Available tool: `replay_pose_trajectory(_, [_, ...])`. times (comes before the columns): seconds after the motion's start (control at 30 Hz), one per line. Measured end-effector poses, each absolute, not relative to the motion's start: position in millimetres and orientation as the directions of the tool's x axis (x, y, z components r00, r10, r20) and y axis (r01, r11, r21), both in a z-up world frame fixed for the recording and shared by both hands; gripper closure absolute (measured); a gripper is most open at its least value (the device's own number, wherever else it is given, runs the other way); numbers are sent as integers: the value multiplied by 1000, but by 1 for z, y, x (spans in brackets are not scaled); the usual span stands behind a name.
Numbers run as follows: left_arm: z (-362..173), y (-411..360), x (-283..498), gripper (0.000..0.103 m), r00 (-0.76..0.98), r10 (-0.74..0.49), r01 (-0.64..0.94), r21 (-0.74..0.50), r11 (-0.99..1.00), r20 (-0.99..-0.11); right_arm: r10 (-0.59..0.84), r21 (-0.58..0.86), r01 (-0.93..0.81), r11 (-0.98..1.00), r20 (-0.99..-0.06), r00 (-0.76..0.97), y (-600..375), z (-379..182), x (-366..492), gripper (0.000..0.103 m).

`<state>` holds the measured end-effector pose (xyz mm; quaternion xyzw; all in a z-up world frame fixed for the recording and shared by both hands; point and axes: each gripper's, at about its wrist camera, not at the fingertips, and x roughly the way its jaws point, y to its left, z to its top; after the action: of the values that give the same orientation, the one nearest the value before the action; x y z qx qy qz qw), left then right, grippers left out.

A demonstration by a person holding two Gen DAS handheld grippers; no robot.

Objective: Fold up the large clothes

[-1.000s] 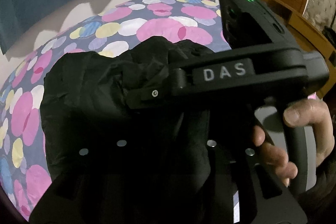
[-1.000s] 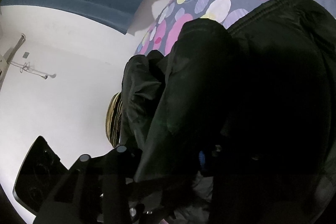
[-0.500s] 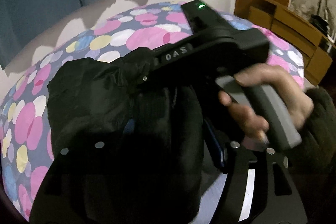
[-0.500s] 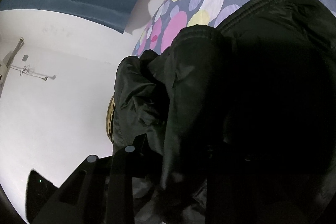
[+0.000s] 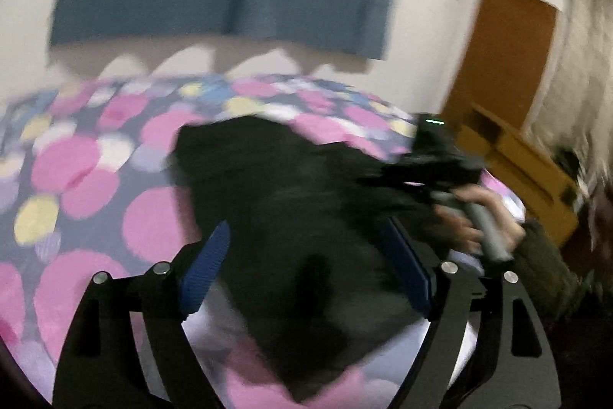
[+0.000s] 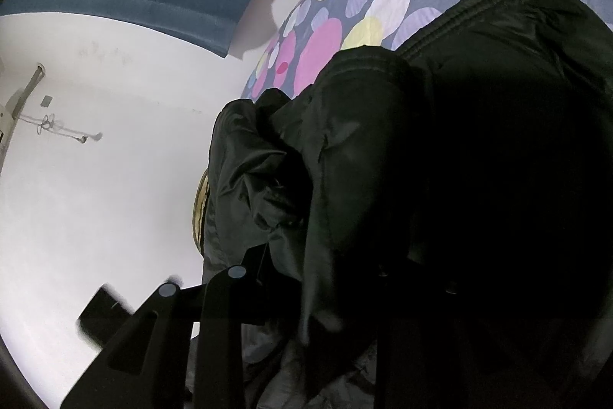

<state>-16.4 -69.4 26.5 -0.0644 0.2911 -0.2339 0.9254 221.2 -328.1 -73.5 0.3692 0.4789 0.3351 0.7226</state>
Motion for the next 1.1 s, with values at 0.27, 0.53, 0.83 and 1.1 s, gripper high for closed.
replay_pose_trajectory(0.27, [-48,-23,42,14,602,-630,256,-629,734,-490,802,812,-152,563,-493,336,-321,-60,215,51])
replay_pose_trajectory(0.53, [-59,-29,51,13,578,-678,278,-671,688,-455,751,716,-237,657,-594,287,-286,-38,204,28])
replay_pose_trajectory(0.83, [-66,-37,53,12,568,-698,294,-685,666,-436,647,561,-326,761,-686,332,-260,-23,205,74])
replay_pose_trajectory(1.1, [-37,-32,40,12,634,-652,333,-614,716,-416,614,456,-413,788,-627,480,-273,39,188,86])
